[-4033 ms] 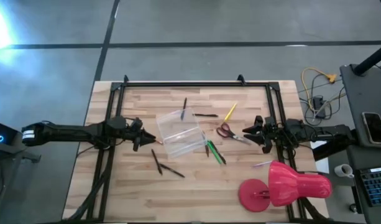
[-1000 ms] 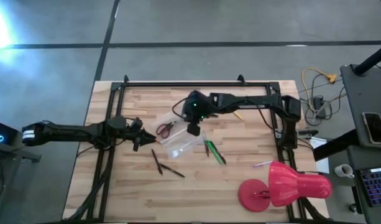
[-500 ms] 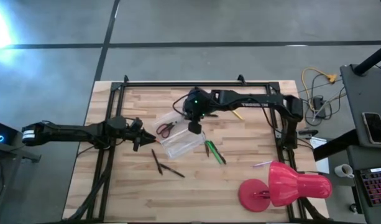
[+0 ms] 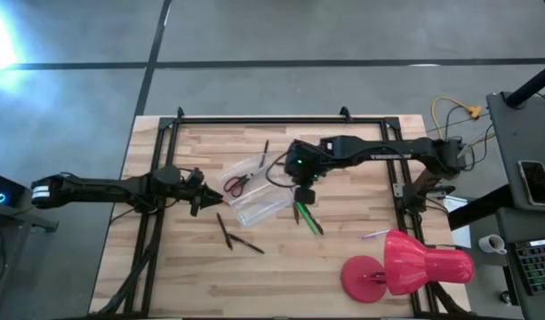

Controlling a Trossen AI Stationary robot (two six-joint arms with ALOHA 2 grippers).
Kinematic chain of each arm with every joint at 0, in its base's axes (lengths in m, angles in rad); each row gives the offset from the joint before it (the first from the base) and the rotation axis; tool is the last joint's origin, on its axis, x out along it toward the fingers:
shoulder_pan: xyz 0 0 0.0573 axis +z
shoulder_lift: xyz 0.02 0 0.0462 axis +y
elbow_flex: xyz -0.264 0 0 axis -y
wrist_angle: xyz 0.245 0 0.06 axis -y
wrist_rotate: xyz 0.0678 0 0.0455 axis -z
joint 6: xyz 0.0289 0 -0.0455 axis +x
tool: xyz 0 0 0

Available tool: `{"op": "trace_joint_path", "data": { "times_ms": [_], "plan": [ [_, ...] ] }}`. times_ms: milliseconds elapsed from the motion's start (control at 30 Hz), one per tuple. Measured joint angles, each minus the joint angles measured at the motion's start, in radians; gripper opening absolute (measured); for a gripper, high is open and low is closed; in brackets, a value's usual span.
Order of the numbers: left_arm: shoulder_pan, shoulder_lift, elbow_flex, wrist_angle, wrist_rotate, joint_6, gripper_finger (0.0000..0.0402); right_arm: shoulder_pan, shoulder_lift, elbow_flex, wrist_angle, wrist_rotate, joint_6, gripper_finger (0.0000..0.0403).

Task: Pick & place school supplies into a supply box
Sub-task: Put the black ball pen in the stationery box

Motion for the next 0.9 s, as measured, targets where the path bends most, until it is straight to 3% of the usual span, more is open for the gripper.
{"op": "trace_joint_path", "data": {
  "times_ms": [100, 200, 267, 500, 700, 900],
  "plan": [
    [0.0, 0.0, 0.009, 0.005, 0.0, -0.09, 0.0114, 0.014, -0.066, -0.09, 0.001, 0.026, 0.08, 0.0009],
    [0.0, 0.0, 0.025, 0.048, -0.012, -0.411, 0.0114, 0.018, -0.135, -0.193, 0.002, 0.024, 0.171, 0.0009],
    [0.0, 0.0, 0.03, 0.058, -0.047, -0.535, 0.0114, 0.018, -0.169, -0.27, 0.006, 0.025, 0.23, 0.0009],
    [0.001, 0.0, 0.04, 0.07, -0.098, -0.571, 0.0114, 0.025, -0.209, -0.496, 0.101, -0.058, 0.448, 0.0015],
    [0.0, -0.001, 0.04, 0.099, -0.098, -0.58, 0.0114, 0.073, -0.176, -0.572, 0.148, -0.078, 0.549, 0.0075],
    [0.0, -0.001, 0.04, 0.133, -0.098, -0.623, 0.0114, 0.144, -0.199, -0.55, 0.188, 0.108, 0.549, 0.014]
  ]
}}
